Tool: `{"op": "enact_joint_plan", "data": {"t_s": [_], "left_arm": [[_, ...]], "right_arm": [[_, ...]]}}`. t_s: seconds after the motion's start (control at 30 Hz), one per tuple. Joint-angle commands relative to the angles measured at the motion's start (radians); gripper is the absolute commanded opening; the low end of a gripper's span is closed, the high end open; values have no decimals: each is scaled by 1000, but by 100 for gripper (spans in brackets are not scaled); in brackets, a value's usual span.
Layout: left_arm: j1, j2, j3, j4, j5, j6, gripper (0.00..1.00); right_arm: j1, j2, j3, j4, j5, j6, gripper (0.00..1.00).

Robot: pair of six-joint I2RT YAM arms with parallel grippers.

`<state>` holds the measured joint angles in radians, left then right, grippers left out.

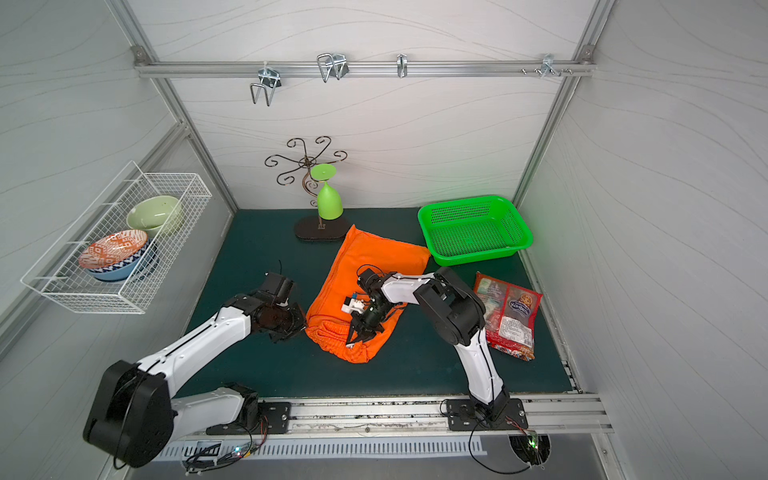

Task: Roll up the shorts
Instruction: Roll the shorts at the center of the board.

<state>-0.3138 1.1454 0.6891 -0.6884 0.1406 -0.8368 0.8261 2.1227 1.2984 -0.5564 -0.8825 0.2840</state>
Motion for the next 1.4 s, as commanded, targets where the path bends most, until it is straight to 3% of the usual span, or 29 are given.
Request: {"op": "enact_joint_plan", "data": {"t_s": [0.0, 0.13, 0.23, 0.43, 0.8, 1.0, 1.2, 1.37], "left_arm": [[-1, -114, 13, -69, -32, 33, 32], [-47, -238, -28, -26, 37, 29, 28], [-107, -253, -65, 70, 137, 11, 26], [-183, -164, -84, 261, 224, -15, 22], [-186, 21, -101, 430, 185, -29, 15], [-182, 21, -95, 415, 111, -24, 14], [-185, -89, -20, 282, 149, 19, 23], [-192, -126, -37, 177, 220, 37, 22]], "right_arm": [[-15, 58, 3, 26, 55, 18, 16], [-22, 77, 16, 20, 56, 20, 17], [-21, 79, 22, 23, 56, 23, 17], [-22, 78, 29, 23, 61, 21, 19], [-32, 79, 15, 34, 58, 19, 22], [-42, 55, 7, 27, 66, 14, 24], [-51, 74, 5, 31, 68, 19, 24], [-53, 79, -1, 50, 68, 34, 25]]}}
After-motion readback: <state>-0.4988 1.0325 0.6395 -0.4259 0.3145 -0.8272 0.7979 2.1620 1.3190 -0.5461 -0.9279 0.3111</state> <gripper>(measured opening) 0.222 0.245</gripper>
